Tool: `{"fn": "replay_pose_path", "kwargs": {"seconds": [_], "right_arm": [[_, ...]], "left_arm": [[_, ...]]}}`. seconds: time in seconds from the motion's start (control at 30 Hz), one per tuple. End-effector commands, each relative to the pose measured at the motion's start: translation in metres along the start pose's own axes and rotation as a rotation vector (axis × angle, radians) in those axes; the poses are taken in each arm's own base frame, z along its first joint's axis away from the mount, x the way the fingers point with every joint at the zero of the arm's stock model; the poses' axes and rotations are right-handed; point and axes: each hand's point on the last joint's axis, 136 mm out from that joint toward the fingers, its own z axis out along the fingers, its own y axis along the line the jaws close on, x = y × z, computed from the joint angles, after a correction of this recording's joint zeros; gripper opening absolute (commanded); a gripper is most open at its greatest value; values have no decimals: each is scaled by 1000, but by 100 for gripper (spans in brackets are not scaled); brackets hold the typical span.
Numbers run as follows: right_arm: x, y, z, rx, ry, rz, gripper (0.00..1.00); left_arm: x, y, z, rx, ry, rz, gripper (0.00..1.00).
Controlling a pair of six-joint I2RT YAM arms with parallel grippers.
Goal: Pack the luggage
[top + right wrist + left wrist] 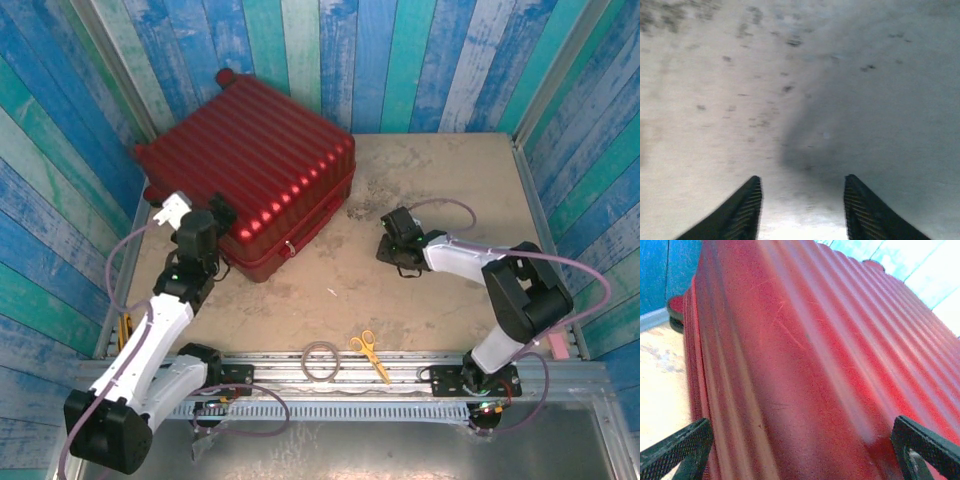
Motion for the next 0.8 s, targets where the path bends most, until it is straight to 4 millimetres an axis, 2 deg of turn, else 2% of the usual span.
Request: {"fn": "replay_pose_path", "kwargs": {"seconds": [0.0,0.07,0.17,0.27,0.4,0.5,0.53,0.57,0.6,0.67,0.77], "right_arm": [[-18,47,-22,-129,-50,-90,56],[-29,58,-29,-150,-71,-110,59],[-36,69,-36,-182,-88,-129,59],[-39,71,-37,-184,-98,-157,59],[-34,70,-35,-204,-94,-176,58],[-25,69,-32,-229,-81,-184,58],[-22,68,-30,-233,-73,-188,58],[-10,75,-30,-253,-56,-215,58],[-6,74,-28,-255,-44,-220,58],[0,73,-25,-257,-29,-233,58],[8,75,-24,-258,-15,-264,58]], "left_arm": [[-42,-15,-9,-40,-57,255,95],[-77,-27,-4,-127,-95,360,94],[-128,-41,28,-273,-76,479,94],[-164,-46,87,-302,-8,459,94],[-196,-42,172,-309,80,431,94],[-194,-18,241,-282,145,388,96],[-193,-10,257,-264,149,365,98],[-189,4,273,-256,158,339,100],[-181,22,289,-248,178,315,98],[-161,54,309,-249,224,275,94],[-127,86,326,-262,314,270,90]]}}
